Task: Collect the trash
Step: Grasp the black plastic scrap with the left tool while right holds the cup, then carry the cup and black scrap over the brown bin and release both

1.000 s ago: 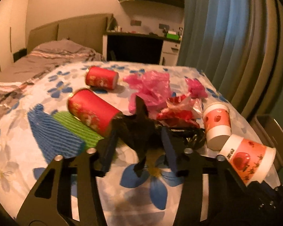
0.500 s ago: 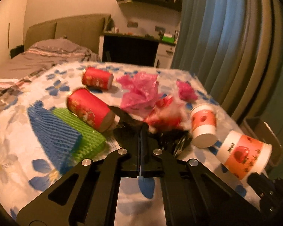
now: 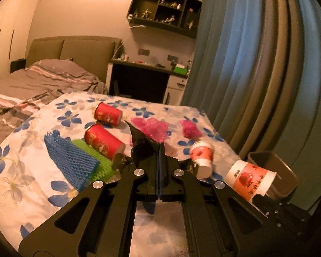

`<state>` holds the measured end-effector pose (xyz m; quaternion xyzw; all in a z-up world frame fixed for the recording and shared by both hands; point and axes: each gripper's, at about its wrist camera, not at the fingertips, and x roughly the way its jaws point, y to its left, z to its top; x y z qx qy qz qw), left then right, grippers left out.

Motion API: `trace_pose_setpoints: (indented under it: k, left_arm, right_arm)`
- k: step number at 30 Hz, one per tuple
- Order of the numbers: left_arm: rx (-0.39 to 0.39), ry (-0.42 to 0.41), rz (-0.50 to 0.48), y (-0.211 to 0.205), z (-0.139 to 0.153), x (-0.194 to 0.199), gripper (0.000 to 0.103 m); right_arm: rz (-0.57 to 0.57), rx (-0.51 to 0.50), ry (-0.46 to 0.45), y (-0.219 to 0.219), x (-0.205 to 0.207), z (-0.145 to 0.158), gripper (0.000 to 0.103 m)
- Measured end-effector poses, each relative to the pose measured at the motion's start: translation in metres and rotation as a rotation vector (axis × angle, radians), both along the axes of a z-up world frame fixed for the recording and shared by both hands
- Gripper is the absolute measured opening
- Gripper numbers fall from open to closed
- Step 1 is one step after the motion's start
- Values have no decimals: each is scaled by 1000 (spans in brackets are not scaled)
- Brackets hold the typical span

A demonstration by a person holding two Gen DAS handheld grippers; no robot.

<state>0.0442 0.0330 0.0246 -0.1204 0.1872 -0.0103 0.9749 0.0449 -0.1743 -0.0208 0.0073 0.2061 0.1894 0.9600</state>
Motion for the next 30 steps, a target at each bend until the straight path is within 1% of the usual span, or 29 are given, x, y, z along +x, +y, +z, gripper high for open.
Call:
trace_pose_setpoints:
  k: [3,7,15,25,30]
  left_arm:
    - [11,-31,-28,-10,9,-6,0]
    - [7,-72,-76,-23,20,-11,0]
    - [27,-87,-162,-57,27,1,0]
    - [64,-100,-323,-126,30,24,0]
    - [66,-115,-402,-162,31,36,0]
  right_arm:
    - [-8,6,-5,-6,-1,2,4]
    - [-32,14,-24,-18,-6,8,4]
    - [-99,24,-44,-48,-6,13,4]
    - [-215,21,-72,-95,-6,18,4]
    - [-278,13,-80,-119,-5,19,4]
